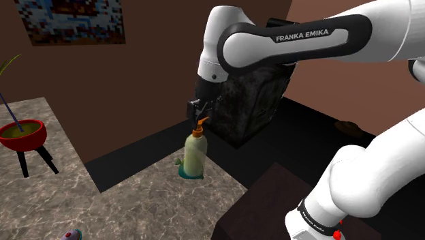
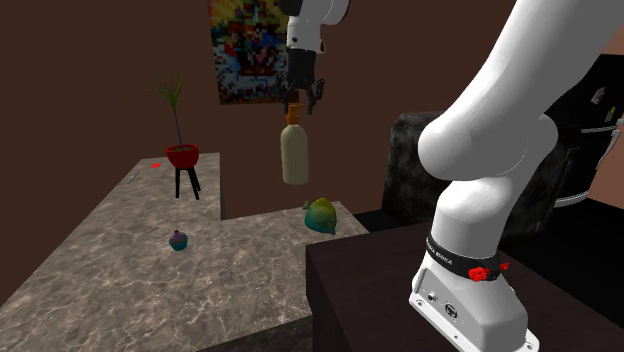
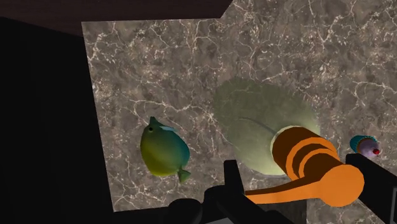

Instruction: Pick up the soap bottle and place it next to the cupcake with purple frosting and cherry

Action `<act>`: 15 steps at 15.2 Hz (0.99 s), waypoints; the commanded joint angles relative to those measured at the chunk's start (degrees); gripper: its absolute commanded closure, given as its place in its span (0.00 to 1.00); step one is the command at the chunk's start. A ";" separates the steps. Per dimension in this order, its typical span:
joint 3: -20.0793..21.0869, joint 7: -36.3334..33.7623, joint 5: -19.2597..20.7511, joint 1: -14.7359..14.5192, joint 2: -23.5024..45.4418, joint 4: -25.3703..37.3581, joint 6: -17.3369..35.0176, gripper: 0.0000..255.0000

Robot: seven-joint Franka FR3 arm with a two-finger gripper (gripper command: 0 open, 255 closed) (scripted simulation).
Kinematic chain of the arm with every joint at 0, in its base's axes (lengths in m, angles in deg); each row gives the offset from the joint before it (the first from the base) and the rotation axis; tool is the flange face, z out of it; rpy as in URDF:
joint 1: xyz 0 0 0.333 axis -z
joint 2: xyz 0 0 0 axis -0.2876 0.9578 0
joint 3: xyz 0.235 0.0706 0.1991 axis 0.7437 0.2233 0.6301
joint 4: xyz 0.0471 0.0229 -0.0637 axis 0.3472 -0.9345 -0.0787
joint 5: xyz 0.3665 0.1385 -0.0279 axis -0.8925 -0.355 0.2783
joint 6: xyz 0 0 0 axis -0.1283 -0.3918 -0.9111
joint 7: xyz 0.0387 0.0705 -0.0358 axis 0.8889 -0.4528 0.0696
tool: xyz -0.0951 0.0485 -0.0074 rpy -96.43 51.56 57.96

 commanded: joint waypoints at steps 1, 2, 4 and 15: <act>2.01 -3.19 0.29 -0.89 2.56 2.65 0.28 1.00; 2.92 -4.67 0.58 -1.30 3.88 4.00 0.39 1.00; 4.66 -7.66 1.36 -2.14 6.69 6.90 0.53 1.00; 11.71 -24.64 10.54 -9.21 26.02 28.34 -1.90 1.00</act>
